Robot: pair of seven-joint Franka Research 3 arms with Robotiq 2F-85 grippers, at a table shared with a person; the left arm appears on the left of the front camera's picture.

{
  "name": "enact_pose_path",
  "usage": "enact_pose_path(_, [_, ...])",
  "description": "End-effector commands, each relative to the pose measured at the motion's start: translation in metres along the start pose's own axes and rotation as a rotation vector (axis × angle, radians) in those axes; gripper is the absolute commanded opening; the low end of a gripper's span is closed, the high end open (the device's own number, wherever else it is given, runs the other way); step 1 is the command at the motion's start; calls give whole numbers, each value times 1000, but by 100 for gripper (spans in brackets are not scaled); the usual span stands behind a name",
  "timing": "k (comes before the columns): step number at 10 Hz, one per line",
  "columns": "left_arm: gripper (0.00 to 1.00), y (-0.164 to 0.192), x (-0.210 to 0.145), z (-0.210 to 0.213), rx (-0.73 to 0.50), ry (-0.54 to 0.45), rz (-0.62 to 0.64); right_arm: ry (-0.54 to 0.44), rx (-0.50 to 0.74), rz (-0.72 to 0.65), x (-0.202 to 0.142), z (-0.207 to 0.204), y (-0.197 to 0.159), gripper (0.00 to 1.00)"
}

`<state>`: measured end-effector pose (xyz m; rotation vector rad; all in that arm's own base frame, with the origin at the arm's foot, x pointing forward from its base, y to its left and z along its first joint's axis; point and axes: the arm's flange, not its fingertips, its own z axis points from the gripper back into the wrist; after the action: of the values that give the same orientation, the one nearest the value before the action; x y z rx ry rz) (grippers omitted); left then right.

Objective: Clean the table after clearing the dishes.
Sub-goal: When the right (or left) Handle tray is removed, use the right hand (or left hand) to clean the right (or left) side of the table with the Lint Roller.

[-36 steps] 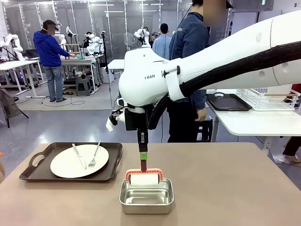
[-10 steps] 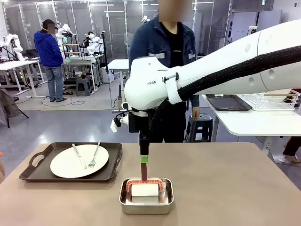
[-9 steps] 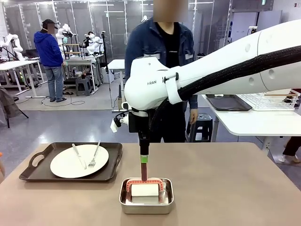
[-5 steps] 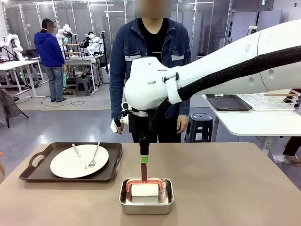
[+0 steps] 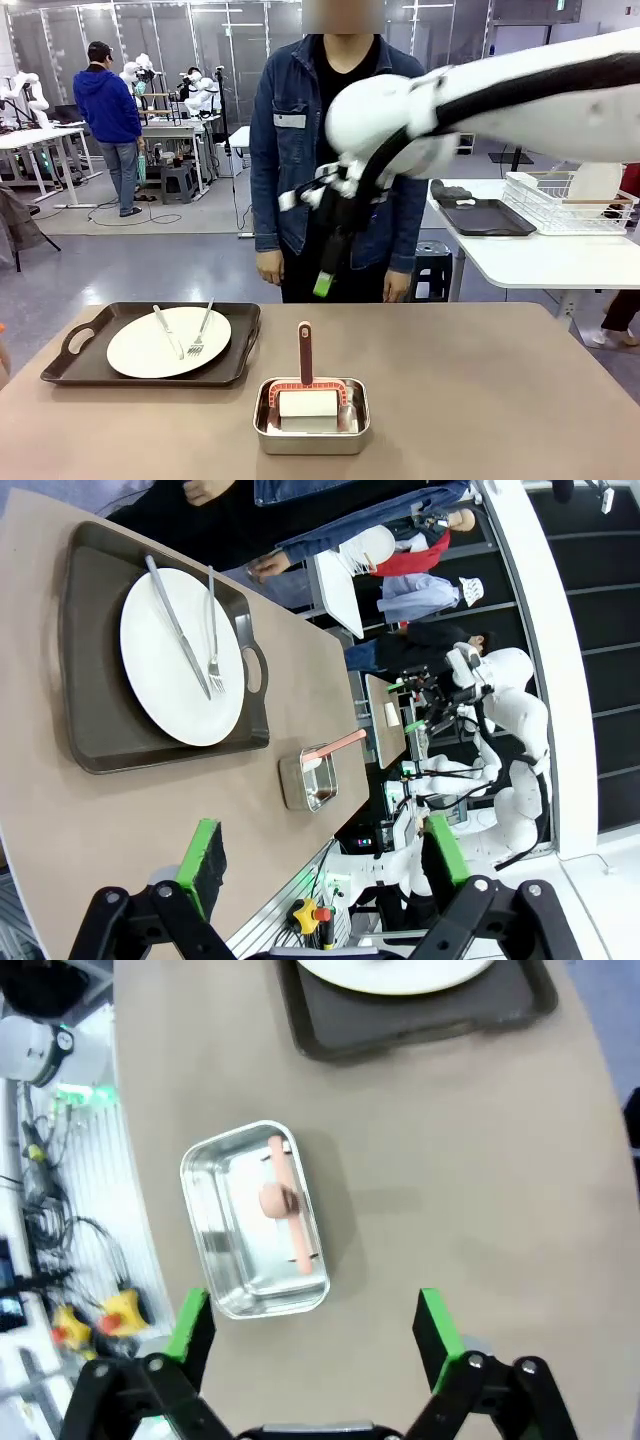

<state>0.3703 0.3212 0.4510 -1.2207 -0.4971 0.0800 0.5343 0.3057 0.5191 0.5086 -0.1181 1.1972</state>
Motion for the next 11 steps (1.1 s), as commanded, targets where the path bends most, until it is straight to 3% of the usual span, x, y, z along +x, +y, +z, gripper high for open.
enact_pose_path(1, [100, -1, -1, 3, 3, -3, -1, -410, 190, -284, -108, 30, -13, 100])
enact_pose_path(4, [100, -1, -1, 3, 3, -3, -1, -688, 384, -600, -282, 76, -52, 100])
enact_pose_path(6, [100, -1, -1, 3, 3, -3, -1, -858, 407, -802, -401, 103, -41, 100])
enact_pose_path(9, [100, -1, -1, 3, 3, -3, -1, -1057, 349, -1001, -523, 107, 16, 100])
enact_pose_path(11, [100, -1, -1, 3, 3, -3, -1, -1160, 356, -1112, -566, 86, 52, 100])
